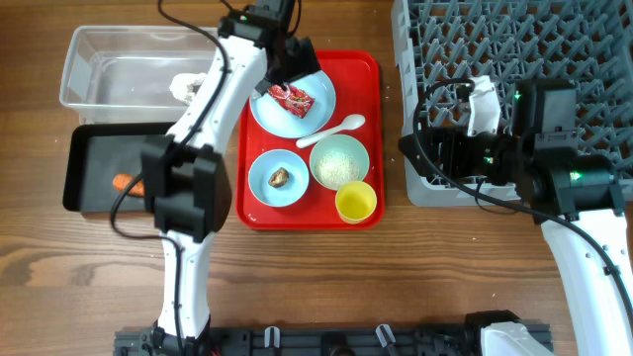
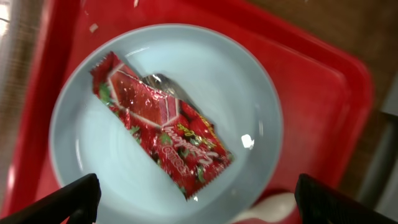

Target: Sort waste into correct bins and load items into the dishwasher rack

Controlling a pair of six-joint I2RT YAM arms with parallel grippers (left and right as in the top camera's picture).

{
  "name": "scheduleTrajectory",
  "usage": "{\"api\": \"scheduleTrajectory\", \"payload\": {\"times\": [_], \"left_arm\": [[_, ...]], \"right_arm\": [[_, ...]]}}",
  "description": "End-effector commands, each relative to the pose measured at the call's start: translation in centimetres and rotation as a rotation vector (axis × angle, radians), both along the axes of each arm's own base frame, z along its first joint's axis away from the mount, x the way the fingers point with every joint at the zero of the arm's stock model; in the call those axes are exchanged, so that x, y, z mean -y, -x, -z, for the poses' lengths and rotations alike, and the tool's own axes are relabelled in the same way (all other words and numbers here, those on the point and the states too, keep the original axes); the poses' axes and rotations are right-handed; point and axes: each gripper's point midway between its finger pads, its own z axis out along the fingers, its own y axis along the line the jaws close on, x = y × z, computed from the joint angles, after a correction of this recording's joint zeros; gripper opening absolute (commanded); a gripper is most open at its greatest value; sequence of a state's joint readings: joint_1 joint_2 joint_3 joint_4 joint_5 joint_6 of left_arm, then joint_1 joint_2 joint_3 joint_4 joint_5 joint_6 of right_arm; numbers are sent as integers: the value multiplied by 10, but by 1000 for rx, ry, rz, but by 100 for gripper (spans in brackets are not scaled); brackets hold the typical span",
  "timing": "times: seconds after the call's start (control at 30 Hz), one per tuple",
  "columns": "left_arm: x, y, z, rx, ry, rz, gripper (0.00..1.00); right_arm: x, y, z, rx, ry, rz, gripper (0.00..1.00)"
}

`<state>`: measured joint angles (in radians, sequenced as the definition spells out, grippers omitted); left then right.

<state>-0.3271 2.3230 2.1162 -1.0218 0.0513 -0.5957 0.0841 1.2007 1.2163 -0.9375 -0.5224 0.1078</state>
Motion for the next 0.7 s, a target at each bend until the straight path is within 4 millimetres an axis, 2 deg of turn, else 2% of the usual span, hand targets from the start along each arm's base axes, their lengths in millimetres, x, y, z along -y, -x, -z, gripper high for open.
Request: {"api": "scheduleTrajectory", "payload": {"times": [0.0, 0.07, 0.27, 0.3, 0.37, 0.4, 0.43, 0.53, 0.67], "left_arm": [[2, -4, 49, -64, 0, 12, 100], [3, -5, 68, -82, -4, 13, 100], [4, -2, 89, -117, -7, 17, 99], [6, 1, 92, -126, -5, 27, 83], [8, 6, 95, -139, -16, 78, 63], [7, 11, 96, -155, -26, 99, 55], [5, 16, 97, -172, -39, 129, 53], [-7, 30, 100, -225, -100, 188, 57], [-26, 35, 101, -246, -203, 183, 61]], "right_arm": [[0, 2, 3, -22, -4, 3, 100], [0, 2, 3, -23, -3, 3, 100], [0, 2, 4, -26, -4, 3, 100], [0, 3, 4, -27, -4, 3, 100], [0, 3, 4, -30, -3, 3, 100], [0, 4, 5, -36, -2, 2, 100], [0, 5, 5, -38, -2, 3, 100], [0, 5, 5, -37, -2, 3, 100], [0, 5, 5, -37, -2, 3, 100]]}}
